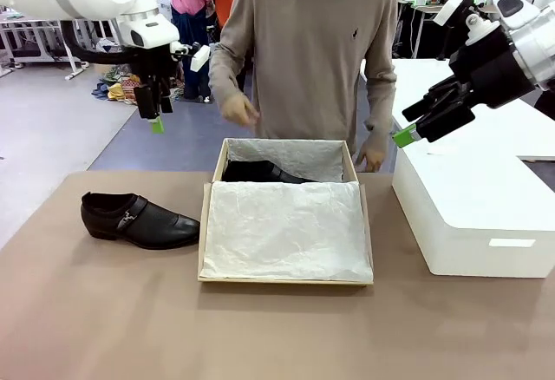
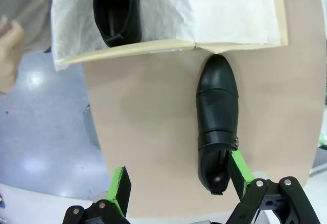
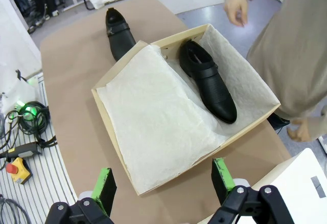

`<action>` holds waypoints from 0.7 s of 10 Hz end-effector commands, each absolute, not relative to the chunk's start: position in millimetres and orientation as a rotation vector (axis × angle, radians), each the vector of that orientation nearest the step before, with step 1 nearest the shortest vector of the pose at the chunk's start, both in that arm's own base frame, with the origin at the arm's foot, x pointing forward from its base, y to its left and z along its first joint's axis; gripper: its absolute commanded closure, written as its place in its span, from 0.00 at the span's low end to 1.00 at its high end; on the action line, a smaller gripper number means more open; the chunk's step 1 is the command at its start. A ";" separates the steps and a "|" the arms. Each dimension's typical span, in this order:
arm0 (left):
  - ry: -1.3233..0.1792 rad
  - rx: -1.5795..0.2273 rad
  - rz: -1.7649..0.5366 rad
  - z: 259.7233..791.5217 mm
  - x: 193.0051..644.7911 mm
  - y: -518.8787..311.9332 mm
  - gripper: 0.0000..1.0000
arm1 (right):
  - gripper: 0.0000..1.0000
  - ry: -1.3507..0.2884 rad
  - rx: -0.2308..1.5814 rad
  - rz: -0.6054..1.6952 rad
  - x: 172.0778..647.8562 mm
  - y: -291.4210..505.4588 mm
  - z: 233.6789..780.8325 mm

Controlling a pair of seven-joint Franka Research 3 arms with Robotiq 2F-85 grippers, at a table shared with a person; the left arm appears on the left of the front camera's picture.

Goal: Pack the shoes into the box.
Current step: Place the other shoe of the Shoes into the Shoes Box.

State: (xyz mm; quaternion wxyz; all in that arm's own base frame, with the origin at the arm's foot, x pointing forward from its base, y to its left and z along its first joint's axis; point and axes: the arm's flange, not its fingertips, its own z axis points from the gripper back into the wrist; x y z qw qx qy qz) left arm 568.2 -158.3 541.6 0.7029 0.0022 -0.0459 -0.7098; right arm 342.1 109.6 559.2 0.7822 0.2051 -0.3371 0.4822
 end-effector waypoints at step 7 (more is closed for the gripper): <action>-0.109 0.010 -1.586 547.8 567.1 -162.0 0.00 | 0.00 -0.750 0.468 1.062 345.4 108.4 558.4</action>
